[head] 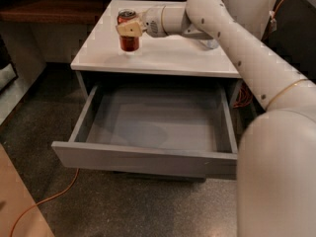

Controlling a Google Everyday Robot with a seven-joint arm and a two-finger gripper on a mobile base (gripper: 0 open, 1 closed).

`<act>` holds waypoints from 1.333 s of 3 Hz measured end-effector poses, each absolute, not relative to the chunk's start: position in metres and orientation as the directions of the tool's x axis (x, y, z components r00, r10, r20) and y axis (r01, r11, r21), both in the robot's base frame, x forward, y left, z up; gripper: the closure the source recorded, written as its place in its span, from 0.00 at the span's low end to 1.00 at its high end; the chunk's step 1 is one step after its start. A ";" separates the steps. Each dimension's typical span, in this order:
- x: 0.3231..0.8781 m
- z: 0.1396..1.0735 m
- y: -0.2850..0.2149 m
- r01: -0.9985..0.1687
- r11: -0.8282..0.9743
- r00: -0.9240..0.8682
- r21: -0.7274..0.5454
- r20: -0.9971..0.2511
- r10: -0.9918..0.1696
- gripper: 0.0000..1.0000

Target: Place coke can into top drawer

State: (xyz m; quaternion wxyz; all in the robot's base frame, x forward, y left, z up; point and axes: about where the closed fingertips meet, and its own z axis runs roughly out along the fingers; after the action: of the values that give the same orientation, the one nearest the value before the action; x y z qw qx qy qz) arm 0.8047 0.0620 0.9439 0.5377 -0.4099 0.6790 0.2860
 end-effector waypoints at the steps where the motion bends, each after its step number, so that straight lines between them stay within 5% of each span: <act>1: 0.768 0.954 0.052 -0.883 0.465 -0.051 -0.068 -0.970 -0.238 1.00; 4: 0.688 0.929 0.046 -0.912 0.402 -0.030 -0.088 -0.960 -0.277 1.00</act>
Offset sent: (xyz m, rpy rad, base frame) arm -0.1119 -0.0278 0.0109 0.0276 -0.0140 0.1217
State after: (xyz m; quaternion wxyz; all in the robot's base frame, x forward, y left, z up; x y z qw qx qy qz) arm 0.6884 0.0461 0.9293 0.5262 -0.4563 0.6512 0.3014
